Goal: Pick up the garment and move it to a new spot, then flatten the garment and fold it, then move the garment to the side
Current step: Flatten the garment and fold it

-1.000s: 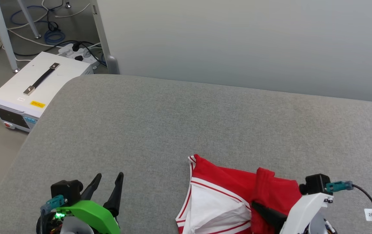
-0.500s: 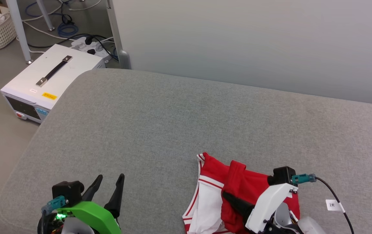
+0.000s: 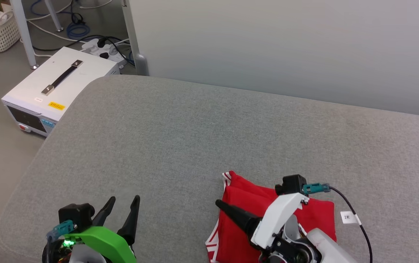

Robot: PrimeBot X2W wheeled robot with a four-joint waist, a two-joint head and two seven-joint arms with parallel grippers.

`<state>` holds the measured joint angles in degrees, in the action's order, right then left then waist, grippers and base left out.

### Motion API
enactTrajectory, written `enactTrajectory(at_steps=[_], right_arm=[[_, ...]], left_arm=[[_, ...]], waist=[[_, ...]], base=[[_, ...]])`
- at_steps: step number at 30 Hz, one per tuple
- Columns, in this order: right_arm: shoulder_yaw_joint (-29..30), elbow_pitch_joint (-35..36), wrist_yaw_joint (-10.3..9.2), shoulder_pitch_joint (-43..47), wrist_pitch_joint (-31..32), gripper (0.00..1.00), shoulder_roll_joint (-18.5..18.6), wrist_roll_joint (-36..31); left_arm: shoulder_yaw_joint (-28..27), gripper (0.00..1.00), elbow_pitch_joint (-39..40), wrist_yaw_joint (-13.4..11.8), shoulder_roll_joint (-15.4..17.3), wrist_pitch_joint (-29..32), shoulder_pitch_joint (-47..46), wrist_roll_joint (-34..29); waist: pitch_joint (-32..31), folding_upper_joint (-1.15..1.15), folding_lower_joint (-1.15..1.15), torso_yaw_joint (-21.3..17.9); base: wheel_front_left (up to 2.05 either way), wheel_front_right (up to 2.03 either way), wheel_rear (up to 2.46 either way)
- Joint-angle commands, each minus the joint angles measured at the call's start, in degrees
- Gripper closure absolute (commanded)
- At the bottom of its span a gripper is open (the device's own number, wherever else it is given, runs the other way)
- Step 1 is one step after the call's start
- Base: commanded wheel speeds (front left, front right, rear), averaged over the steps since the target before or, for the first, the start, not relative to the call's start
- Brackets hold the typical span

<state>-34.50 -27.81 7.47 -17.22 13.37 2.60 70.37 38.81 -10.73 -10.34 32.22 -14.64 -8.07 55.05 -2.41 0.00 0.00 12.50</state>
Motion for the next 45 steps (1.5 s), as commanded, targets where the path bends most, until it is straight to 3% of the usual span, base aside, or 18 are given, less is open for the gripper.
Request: enactTrajectory(at_steps=[1, 5, 10, 16, 22, 28, 34, 39, 45], right_arm=[[-0.2, -0.5, 0.02, -2.0, -0.9, 0.00, 0.3, -0.6], [1.7, -2.0, 0.02, -4.9, -2.6, 0.00, 0.8, -8.5], [4.9, 0.7, 0.02, -6.9, -6.3, 0.00, 6.9, -23.4], [11.6, 7.7, 0.02, -5.3, -9.9, 0.00, 14.5, -38.7], [19.3, 16.3, 0.02, 0.7, -13.6, 0.00, 17.6, -46.4], [28.0, 24.1, 0.02, 9.2, -18.0, 0.00, 15.7, -51.3], [35.0, 30.0, 0.02, 17.8, -21.9, 0.00, 9.8, -54.3], [37.9, 32.9, 0.02, 22.7, -23.5, 0.00, 5.4, -56.5], [38.0, 32.8, 0.02, 24.7, -23.6, 0.00, 3.6, -58.3]], left_arm=[[-0.1, 0.00, 0.2, 0.0, -0.1, -0.2, 0.1, -0.7], [-0.5, 0.00, 0.9, 0.1, -0.3, -0.2, 0.2, -1.2], [-1.9, 0.00, 2.0, 0.3, -1.0, -0.3, 0.4, -2.4], [-5.7, 0.00, 4.1, 0.9, -2.9, -0.3, 1.0, -6.2], [-10.8, 0.00, 6.4, 2.8, -5.9, -0.3, 2.7, -11.6], [-16.9, 0.00, 8.5, 5.4, -9.9, -0.4, 5.3, -17.6], [-21.2, 0.00, 8.9, 8.6, -13.8, -0.4, 7.9, -22.3], [-24.0, 0.00, 8.4, 11.5, -16.7, -0.4, 9.9, -25.6], [-25.9, 0.00, 6.7, 14.3, -19.1, -0.4, 11.1, -29.9]], waist=[[-0.3, 0.00, 0.00, -0.7], [-0.6, 0.00, 0.00, -2.1], [-0.7, 0.00, 0.00, -3.8], [-0.6, 0.00, 0.00, -5.9], [-0.5, 0.00, 0.00, -7.3], [-0.3, 0.00, 0.00, -7.7], [-0.5, 0.00, 0.00, -8.0], [-0.7, 0.00, 0.00, -8.3], [-0.9, 0.00, 0.00, -8.5]], base=[[0.00, 0.00, 0.00], [0.00, 0.00, 0.00], [0.00, 0.00, 0.00], [0.00, 0.00, 0.00], [0.00, 0.00, 0.00], [0.00, 0.00, 0.00], [0.00, 0.00, 0.00], [0.00, 0.00, 0.00], [0.00, 0.00, 0.00]])
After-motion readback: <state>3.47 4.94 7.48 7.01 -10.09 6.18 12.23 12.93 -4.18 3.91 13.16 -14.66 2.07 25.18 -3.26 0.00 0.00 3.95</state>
